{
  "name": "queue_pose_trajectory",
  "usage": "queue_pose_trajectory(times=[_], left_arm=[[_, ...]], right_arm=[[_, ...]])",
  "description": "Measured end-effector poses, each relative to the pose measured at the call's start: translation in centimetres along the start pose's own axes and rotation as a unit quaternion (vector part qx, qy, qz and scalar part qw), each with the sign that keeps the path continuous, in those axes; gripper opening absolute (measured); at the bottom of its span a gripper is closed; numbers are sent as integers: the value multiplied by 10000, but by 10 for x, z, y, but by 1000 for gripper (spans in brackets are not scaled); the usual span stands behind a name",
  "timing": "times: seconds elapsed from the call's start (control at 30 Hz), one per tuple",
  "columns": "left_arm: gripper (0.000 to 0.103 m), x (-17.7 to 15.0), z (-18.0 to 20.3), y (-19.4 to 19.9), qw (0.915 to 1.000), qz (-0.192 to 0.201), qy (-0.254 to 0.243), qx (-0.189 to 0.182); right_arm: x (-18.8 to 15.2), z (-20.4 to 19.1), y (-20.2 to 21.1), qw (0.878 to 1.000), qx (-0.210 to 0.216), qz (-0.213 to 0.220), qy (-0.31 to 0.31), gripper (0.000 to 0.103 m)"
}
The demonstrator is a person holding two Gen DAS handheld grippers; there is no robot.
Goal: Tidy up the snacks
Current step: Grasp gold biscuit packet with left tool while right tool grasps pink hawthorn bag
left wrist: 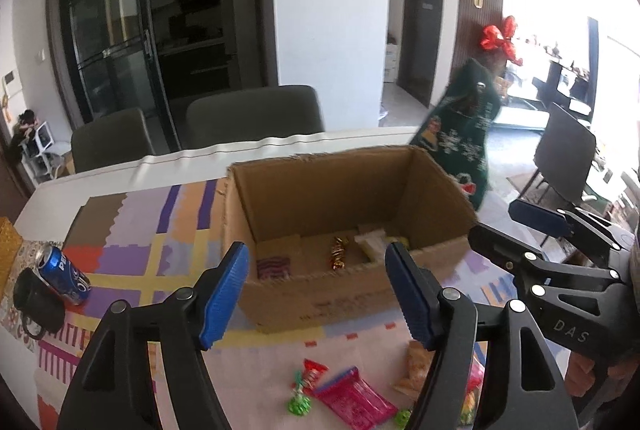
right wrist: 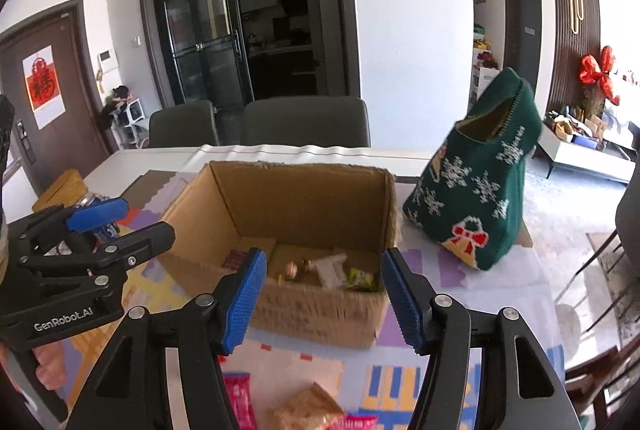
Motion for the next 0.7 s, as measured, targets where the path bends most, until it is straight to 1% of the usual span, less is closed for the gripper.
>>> queue_pose_trajectory(times=[0.17,0.3,0.47,0.7], left_arm=[[72,-15,14,13,9997,28,-213,-134],[73,-29,26,19,9989,-31,-365,-296],[74,-47,37,21,9973,-166,-572,-438],[74,-70,46,12,9944,-457,-739,-604]], right_arm=[[-20,3,21,10000,-11,-31,-83,61],[-34,5,34,9999,-30,-66,-115,61],[-52,5,44,9998,-16,-170,-134,61],[-80,2,46,9990,11,-435,-116,61]])
Point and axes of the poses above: each gripper's, at about its wrist camera, not at the fingertips, and y roughly against the way its jaws point, z to its right, x to its top, the point moved 4 cm from there along -y, roughly the way its jaws point, and after that the axes turned 13 degrees about y, right-handed, at the moved point
